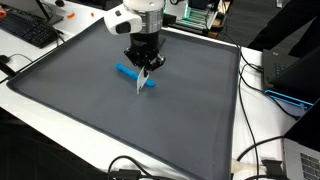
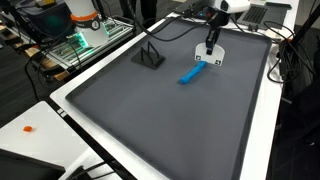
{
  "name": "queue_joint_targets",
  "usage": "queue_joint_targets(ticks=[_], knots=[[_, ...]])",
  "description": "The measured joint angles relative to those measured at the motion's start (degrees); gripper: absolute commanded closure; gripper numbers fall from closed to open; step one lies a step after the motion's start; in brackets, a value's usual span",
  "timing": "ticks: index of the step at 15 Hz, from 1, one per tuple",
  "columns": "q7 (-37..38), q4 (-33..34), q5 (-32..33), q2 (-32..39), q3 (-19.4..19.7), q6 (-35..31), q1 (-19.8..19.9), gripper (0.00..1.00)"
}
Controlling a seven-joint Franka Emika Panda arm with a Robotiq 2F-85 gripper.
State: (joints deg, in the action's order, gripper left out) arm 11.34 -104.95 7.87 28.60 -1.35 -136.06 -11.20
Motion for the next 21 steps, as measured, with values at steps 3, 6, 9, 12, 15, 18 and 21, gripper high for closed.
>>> queue_joint_targets(ticks=[3, 6, 9, 12, 15, 18, 21], knots=[[2.4, 0.0, 0.3, 0.2, 0.5, -0.1, -0.7, 0.99], [3.8, 0.0, 0.3, 0.4, 0.9, -0.1, -1.1, 0.99], [4.4, 0.0, 0.3, 0.7, 1.0, -0.3, -1.2, 0.99], [4.4, 0.0, 0.3, 1.0, 1.1, -0.4, -1.2, 0.99], [4.4, 0.0, 0.3, 1.3, 1.1, -0.4, -1.2, 0.99], [4.4, 0.0, 0.3, 1.4, 1.1, -0.3, -1.2, 0.99], [4.1, 0.1, 0.3, 1.4, 1.1, 0.1, -1.2, 0.99]])
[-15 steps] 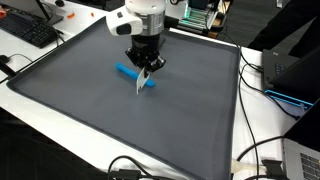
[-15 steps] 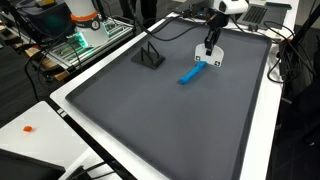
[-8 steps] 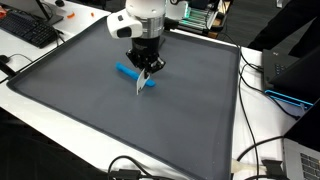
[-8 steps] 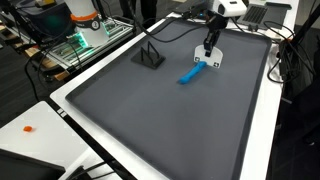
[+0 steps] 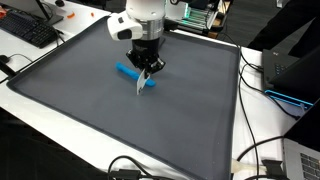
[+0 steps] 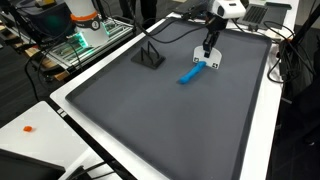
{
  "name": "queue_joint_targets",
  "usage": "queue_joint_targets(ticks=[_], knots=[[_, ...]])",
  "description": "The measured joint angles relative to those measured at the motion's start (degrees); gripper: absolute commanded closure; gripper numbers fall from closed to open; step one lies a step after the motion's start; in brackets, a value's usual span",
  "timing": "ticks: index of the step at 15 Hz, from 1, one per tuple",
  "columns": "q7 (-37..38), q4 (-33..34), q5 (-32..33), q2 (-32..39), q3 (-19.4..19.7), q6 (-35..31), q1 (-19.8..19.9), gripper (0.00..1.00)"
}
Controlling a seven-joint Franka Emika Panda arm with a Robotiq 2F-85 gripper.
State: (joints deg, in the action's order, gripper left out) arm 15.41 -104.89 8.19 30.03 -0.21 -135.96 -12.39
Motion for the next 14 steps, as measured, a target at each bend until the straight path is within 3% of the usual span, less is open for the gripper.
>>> queue_joint_targets(ticks=[9, 14], knots=[[-4.2, 0.3, -1.9, -0.1, -1.6, 4.8, 1.3, 0.99], [-5.9, 0.3, -7.1, -0.2, -3.0, 4.9, 2.9, 0.99]])
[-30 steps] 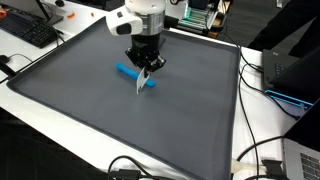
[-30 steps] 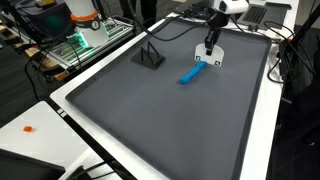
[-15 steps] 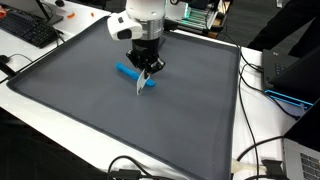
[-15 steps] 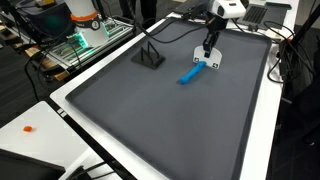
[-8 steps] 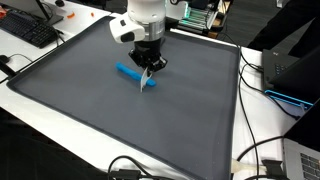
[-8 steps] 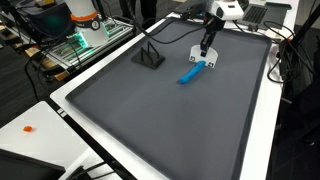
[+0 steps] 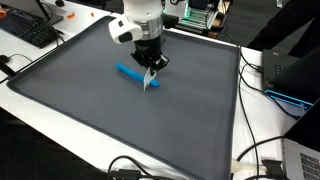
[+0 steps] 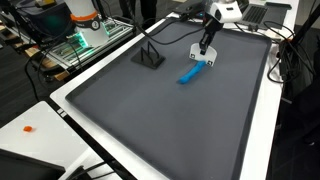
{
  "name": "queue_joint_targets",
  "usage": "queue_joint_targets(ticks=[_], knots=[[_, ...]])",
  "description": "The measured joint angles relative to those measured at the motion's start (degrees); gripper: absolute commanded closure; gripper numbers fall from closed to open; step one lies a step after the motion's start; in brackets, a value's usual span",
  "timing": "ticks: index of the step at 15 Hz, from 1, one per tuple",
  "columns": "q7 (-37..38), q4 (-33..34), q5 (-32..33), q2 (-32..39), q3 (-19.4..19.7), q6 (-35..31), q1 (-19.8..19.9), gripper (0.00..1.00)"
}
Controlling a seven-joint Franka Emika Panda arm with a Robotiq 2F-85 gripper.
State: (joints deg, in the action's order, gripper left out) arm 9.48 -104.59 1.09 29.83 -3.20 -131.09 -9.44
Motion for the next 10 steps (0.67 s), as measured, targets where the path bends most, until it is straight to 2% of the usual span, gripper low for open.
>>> queue_joint_targets(ticks=[10], knots=[[-0.4, 0.4, -0.4, -1.4, 0.0, 0.1, 0.2, 0.99]])
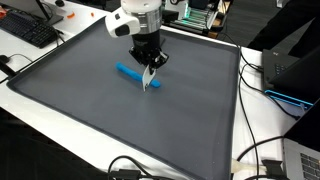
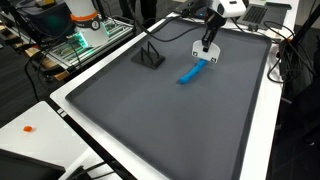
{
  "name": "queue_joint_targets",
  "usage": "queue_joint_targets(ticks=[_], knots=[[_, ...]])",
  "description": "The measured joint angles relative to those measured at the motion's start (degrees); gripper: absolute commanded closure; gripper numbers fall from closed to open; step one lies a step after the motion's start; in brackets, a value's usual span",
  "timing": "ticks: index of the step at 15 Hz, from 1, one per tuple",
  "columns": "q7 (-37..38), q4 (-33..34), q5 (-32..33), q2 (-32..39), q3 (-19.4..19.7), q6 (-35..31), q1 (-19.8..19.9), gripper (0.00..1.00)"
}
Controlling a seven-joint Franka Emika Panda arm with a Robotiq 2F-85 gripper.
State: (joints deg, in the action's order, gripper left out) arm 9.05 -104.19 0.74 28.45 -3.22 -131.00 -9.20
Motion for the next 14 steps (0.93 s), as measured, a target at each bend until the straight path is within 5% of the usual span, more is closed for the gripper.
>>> queue_joint_targets(ticks=[14], knots=[[-0.4, 0.2, 2.9, -1.8, 1.9, 0.0, 0.7, 0.99]])
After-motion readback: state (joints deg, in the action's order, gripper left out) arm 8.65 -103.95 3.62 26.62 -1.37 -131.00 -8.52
